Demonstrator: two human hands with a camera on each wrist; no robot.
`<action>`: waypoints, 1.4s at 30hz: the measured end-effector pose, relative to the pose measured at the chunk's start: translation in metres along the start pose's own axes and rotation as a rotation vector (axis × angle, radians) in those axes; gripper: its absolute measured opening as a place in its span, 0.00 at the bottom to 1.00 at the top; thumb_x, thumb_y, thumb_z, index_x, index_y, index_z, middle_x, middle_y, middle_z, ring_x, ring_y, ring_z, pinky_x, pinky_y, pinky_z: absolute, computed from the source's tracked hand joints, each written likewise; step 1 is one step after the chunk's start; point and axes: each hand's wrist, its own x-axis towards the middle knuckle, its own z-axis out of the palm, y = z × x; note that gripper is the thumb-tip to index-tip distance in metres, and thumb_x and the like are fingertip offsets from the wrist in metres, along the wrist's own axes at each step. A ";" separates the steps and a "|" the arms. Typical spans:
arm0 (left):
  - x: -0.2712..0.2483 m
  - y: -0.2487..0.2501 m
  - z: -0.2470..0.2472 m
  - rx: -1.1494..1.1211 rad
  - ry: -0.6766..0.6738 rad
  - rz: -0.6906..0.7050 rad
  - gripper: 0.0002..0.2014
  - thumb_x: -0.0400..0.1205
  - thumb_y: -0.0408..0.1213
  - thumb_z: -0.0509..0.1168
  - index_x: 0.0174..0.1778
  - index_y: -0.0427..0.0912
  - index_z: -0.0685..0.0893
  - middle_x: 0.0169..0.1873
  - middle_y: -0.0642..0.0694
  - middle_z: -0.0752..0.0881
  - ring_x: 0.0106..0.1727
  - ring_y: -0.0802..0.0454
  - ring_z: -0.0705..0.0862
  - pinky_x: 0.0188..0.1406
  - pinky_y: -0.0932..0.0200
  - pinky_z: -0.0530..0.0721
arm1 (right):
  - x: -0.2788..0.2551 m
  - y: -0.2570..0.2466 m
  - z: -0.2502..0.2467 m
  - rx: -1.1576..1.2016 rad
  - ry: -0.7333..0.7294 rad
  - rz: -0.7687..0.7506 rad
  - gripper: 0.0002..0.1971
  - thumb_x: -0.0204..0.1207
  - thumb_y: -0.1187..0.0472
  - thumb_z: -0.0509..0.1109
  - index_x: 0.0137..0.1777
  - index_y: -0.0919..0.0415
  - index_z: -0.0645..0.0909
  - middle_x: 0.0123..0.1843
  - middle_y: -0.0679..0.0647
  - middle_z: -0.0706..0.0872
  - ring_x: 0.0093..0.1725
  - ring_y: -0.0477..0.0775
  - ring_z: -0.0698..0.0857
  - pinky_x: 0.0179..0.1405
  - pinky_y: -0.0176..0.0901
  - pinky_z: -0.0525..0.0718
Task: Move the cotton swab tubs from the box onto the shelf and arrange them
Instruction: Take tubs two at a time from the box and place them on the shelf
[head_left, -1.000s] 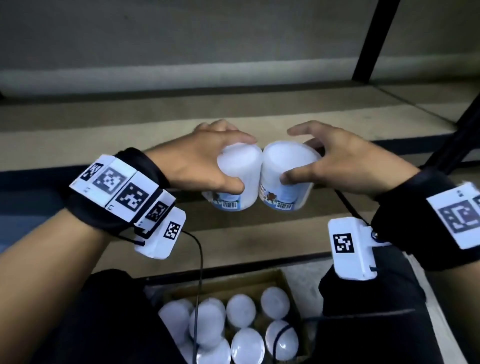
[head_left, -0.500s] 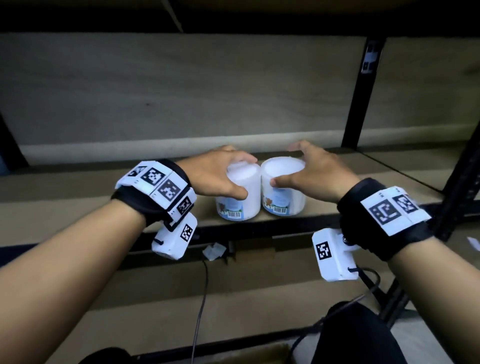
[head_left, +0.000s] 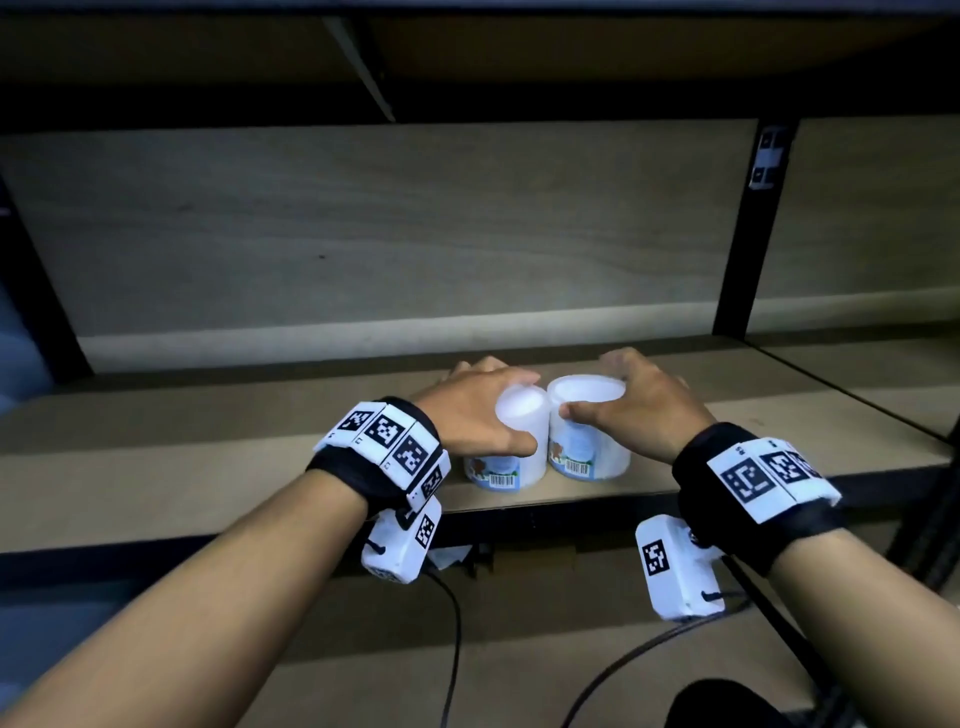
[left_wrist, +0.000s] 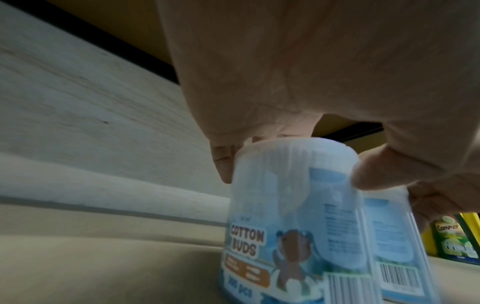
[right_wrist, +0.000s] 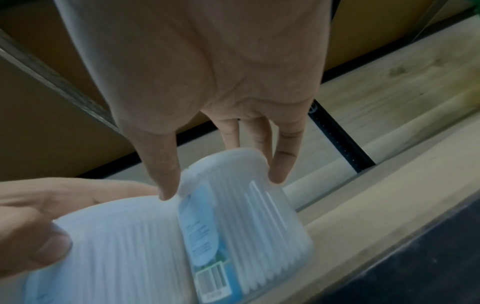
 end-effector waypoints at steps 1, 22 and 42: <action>0.000 -0.001 0.001 -0.002 0.006 0.006 0.45 0.60 0.60 0.64 0.79 0.66 0.65 0.73 0.56 0.68 0.71 0.47 0.66 0.71 0.42 0.73 | 0.000 0.000 0.000 -0.008 0.000 -0.003 0.43 0.64 0.34 0.78 0.77 0.50 0.71 0.74 0.54 0.80 0.75 0.62 0.75 0.71 0.53 0.76; -0.026 0.007 -0.015 0.141 0.129 0.206 0.18 0.78 0.42 0.66 0.64 0.57 0.84 0.60 0.54 0.83 0.58 0.54 0.82 0.58 0.57 0.80 | -0.028 -0.016 -0.012 -0.320 0.069 -0.315 0.21 0.74 0.66 0.68 0.57 0.39 0.88 0.59 0.50 0.89 0.61 0.60 0.85 0.59 0.53 0.85; 0.017 0.002 -0.028 0.128 0.087 0.195 0.18 0.77 0.35 0.68 0.62 0.56 0.88 0.58 0.56 0.89 0.46 0.62 0.78 0.50 0.70 0.71 | 0.031 -0.024 -0.016 -0.380 -0.029 -0.319 0.23 0.71 0.71 0.74 0.29 0.38 0.84 0.49 0.49 0.91 0.51 0.54 0.89 0.57 0.46 0.88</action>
